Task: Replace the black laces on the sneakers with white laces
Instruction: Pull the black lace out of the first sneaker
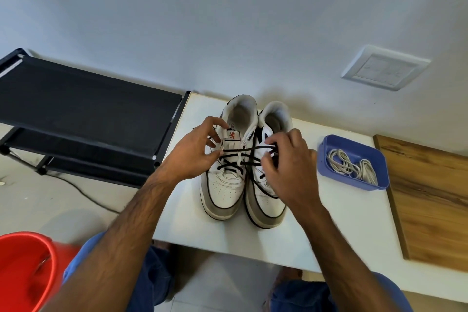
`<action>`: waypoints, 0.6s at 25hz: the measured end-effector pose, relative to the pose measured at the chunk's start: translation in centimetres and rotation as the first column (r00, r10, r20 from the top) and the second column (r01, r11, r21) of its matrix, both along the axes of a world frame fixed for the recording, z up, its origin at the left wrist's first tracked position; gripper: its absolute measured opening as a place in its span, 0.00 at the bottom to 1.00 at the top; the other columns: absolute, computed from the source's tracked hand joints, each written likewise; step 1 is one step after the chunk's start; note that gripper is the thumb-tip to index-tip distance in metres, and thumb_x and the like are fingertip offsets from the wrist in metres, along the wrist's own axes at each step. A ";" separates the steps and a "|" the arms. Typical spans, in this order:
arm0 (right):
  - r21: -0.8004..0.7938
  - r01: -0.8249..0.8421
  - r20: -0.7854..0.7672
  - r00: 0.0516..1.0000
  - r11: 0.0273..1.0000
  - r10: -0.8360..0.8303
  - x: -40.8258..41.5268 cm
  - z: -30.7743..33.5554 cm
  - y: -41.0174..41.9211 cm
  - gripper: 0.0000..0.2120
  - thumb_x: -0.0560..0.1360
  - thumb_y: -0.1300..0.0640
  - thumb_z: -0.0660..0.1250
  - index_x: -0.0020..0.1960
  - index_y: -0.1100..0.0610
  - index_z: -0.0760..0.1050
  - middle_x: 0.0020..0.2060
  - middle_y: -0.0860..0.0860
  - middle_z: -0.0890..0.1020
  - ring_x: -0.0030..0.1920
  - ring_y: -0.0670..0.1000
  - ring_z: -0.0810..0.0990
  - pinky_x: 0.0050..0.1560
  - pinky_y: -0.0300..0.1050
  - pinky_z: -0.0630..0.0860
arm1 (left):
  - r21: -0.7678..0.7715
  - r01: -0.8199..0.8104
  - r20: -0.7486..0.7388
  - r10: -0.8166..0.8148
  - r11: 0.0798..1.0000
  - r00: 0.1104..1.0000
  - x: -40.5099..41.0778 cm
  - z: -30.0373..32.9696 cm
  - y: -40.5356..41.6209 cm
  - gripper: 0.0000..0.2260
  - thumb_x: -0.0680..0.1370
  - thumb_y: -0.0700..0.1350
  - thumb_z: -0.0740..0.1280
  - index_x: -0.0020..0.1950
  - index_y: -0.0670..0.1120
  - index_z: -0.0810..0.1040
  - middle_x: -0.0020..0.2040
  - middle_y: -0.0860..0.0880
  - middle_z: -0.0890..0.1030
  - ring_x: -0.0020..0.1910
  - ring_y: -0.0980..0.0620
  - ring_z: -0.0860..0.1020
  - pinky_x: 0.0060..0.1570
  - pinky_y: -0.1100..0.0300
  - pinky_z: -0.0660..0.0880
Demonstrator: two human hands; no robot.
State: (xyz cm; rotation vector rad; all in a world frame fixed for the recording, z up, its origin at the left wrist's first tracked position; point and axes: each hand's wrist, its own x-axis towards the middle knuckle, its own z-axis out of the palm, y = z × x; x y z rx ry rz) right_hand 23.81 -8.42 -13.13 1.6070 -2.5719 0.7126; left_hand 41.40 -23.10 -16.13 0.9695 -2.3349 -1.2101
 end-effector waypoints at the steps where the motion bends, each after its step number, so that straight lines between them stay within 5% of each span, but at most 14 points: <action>1: 0.009 -0.045 -0.023 0.999 0.999 0.046 0.8 -0.2 -0.4 0.13 0.76 0.49 0.62 0.59 0.51 0.77 0.52 0.49 0.73 0.52 0.53 0.75 0.52 0.52 0.69 | -0.006 0.001 -0.001 -0.001 1.000 1.000 0.0 0.0 0.1 0.25 0.78 0.43 0.73 0.67 0.60 0.65 0.55 0.55 0.78 0.54 0.55 0.81 0.45 0.68 0.73; 9: 0.136 -0.108 -0.149 0.980 0.985 0.128 3.5 -2.4 -5.1 0.06 0.74 0.50 0.70 0.48 0.52 0.81 0.49 0.50 0.74 0.53 0.55 0.75 0.54 0.55 0.67 | -0.032 0.006 -0.023 -0.007 0.999 1.000 0.2 -0.1 0.1 0.25 0.77 0.44 0.74 0.68 0.60 0.66 0.54 0.56 0.78 0.53 0.57 0.80 0.46 0.70 0.73; 15: -0.043 0.060 -0.022 0.998 0.997 -0.061 -0.6 -1.1 -1.8 0.04 0.74 0.52 0.65 0.45 0.53 0.75 0.48 0.50 0.71 0.49 0.53 0.73 0.51 0.51 0.63 | -0.022 -0.006 0.022 0.007 1.000 1.000 0.1 -0.3 0.0 0.27 0.77 0.44 0.74 0.67 0.62 0.64 0.54 0.57 0.78 0.52 0.58 0.81 0.46 0.69 0.74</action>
